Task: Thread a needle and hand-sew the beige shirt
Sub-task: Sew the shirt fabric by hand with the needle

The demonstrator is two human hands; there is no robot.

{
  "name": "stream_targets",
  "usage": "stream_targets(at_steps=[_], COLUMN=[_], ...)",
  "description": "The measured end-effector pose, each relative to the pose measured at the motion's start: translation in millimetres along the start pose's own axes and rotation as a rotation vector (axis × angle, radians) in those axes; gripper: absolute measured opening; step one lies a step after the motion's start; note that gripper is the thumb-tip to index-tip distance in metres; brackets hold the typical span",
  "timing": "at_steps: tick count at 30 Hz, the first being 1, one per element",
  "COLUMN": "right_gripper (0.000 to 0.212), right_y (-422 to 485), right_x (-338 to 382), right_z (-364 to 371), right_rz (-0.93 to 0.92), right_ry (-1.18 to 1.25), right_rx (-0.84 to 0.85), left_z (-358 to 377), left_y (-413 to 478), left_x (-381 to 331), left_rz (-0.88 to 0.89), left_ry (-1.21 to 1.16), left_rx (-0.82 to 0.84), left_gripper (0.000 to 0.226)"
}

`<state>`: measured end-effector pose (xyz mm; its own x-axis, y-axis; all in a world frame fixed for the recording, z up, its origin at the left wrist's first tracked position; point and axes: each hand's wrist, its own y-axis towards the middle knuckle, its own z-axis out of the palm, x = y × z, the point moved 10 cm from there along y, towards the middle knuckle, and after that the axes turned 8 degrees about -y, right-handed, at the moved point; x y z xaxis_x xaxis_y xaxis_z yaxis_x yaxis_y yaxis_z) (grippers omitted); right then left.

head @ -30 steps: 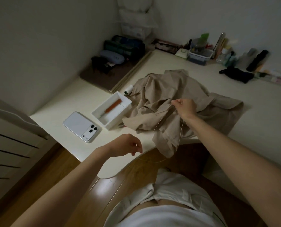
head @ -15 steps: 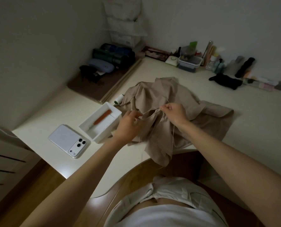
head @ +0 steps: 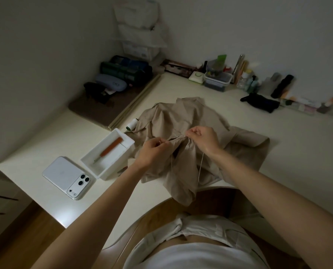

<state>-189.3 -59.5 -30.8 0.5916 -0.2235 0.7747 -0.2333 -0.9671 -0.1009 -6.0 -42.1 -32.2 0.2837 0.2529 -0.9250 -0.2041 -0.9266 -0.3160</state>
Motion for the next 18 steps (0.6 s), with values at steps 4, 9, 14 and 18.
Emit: stream_targets(at_steps=[4, 9, 14, 18], right_gripper=[0.013, 0.015, 0.014, 0.022], right_y=[-10.7, -29.6, -29.9, -33.0], right_x=[7.5, 16.4, 25.5, 31.4], right_z=[-1.0, 35.3, 41.4, 34.0], right_rz=[-0.041, -0.079, -0.119, -0.12], right_ry=[0.118, 0.155, 0.076, 0.099], right_rx=[-0.025, 0.234, 0.232, 0.187], left_z=[-6.8, -7.2, -0.5, -2.8], left_y=[0.8, 4.6, 2.5, 2.8], left_x=[-3.1, -10.4, -19.4, -24.5], left_rz=[0.006, 0.035, 0.054, 0.083], left_ry=[-0.042, -0.06, -0.124, -0.128], left_rx=[-0.064, -0.098, -0.07, -0.081], left_gripper=[0.021, 0.024, 0.024, 0.022])
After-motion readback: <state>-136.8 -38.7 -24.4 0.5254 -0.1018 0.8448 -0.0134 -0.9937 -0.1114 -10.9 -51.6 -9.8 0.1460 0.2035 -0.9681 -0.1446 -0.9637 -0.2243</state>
